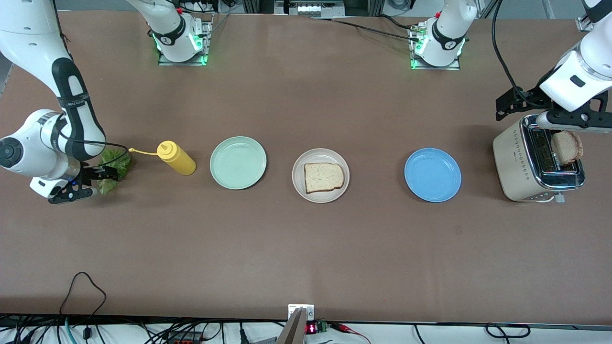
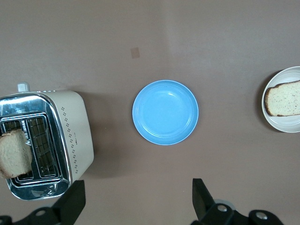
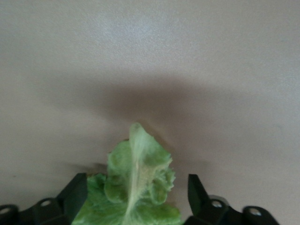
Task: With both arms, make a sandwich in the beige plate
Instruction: 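Lower the right gripper and grasp the green lettuce leaf, then lift the lettuce and carry it over the beige plate, then lower the lettuce onto the bread and open the right gripper, then withdraw the right gripper while the left gripper reaches into the toaster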
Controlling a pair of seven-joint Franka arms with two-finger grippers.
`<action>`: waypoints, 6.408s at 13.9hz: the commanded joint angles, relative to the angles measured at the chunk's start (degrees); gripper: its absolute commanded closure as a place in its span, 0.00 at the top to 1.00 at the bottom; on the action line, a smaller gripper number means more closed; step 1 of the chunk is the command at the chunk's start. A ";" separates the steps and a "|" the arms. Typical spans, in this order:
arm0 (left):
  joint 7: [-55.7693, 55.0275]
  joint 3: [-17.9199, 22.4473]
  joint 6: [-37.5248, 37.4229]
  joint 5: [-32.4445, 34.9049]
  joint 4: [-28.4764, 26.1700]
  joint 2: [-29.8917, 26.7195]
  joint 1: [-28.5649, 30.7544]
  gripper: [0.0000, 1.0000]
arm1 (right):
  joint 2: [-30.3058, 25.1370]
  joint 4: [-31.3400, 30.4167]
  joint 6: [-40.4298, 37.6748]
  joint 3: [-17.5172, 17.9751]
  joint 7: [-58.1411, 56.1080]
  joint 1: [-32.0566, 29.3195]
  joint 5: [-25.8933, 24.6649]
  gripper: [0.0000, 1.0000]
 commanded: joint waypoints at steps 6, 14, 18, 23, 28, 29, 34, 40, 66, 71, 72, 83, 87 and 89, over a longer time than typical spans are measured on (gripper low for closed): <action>1.32 0.23 -1.26 -0.65 1.76 0.66 -0.32 1.00 | -1.15 -0.53 0.72 0.09 -5.13 0.04 -0.88 0.00; 1.32 0.23 -1.35 -0.65 1.67 0.66 -0.32 1.00 | -11.78 4.56 -12.62 0.70 -20.14 0.66 -1.32 0.00; 1.32 -0.12 -1.26 -0.56 1.76 0.66 -0.32 1.00 | -14.95 12.36 -26.14 0.88 -32.54 4.51 -1.76 0.00; 1.41 -0.12 -1.35 -0.56 1.76 0.66 -0.32 1.00 | -15.04 25.57 -40.06 0.88 -36.17 14.35 -2.82 0.00; 1.41 -0.03 -1.35 -0.56 1.67 0.66 -0.23 1.00 | -15.66 26.19 -40.07 0.97 -35.74 27.69 -1.85 0.00; 1.41 -0.03 -1.35 -0.56 1.67 0.66 -0.23 1.00 | -15.57 26.10 -39.63 1.14 -34.69 30.51 -1.15 0.00; 1.41 -0.03 -1.35 -0.56 1.67 0.66 -0.23 1.00 | -9.52 27.51 -28.77 1.23 -27.57 43.61 4.20 0.00; 1.32 -0.03 -1.35 -0.56 1.67 0.66 -0.32 1.00 | 4.01 35.05 -13.89 1.14 -20.18 54.78 8.00 0.00; 1.23 -0.12 -1.35 -0.56 1.67 0.66 -0.32 1.00 | 8.00 35.51 -4.08 -2.72 -11.21 57.54 7.46 1.00; 1.32 0.14 -1.26 -0.56 1.58 1.62 -0.23 1.00 | -0.18 35.60 -18.07 -5.79 -5.69 49.18 14.85 1.00; 1.32 0.40 -1.26 -0.38 1.67 2.15 -0.23 1.00 | -1.49 35.60 -20.09 -7.19 -3.15 48.22 14.94 1.00; 15.26 0.50 0.49 5.77 4.13 11.72 16.89 1.00 | -7.66 35.60 -37.77 -23.10 25.42 46.01 14.94 1.00; 24.76 0.41 5.77 4.63 3.17 15.67 23.22 1.00 | -8.19 35.60 -37.87 -27.68 26.84 46.36 12.84 1.00; 26.19 0.41 5.95 3.32 2.99 17.78 25.50 0.99 | -9.85 35.60 -37.96 -27.69 27.11 44.79 11.78 1.00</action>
